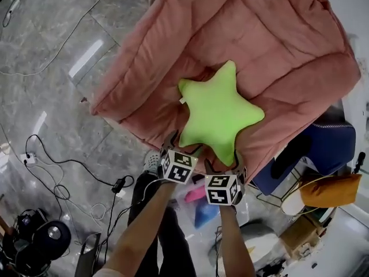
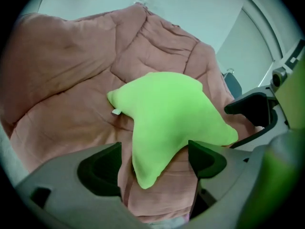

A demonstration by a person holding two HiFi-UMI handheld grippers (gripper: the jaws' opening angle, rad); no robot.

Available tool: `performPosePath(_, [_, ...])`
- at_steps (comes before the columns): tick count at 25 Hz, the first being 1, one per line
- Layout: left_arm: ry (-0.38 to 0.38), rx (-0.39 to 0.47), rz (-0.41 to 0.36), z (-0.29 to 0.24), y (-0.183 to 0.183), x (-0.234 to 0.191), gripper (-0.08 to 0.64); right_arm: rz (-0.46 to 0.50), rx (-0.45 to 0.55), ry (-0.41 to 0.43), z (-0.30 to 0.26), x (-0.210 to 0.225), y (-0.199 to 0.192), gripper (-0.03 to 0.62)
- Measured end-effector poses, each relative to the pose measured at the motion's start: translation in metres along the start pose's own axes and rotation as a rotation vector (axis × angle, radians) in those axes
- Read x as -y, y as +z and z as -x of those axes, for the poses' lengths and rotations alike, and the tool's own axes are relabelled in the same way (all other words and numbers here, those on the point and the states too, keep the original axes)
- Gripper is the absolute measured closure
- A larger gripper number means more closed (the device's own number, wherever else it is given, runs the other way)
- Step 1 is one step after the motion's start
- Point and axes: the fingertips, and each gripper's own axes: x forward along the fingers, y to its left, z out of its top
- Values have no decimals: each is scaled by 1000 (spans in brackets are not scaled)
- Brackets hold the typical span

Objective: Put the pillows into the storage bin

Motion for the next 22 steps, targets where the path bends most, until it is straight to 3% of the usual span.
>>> performPosePath(6, [-71,-14,-86,-17,7,3,155,42,-87,-1,-32,7,-1,121])
performPosePath(11, [-147,-38,-100,-21,-1,5,153,98,-126,-26,-42,4,4,120])
performPosePath(18, [-168,-69,-125,-38,2,8,149,23,-220,-34,-71,19,-2,110])
performPosePath(22, [-219,-114,-124,-50,-3,14,148,9,-210,-60,-82,30,-8,112])
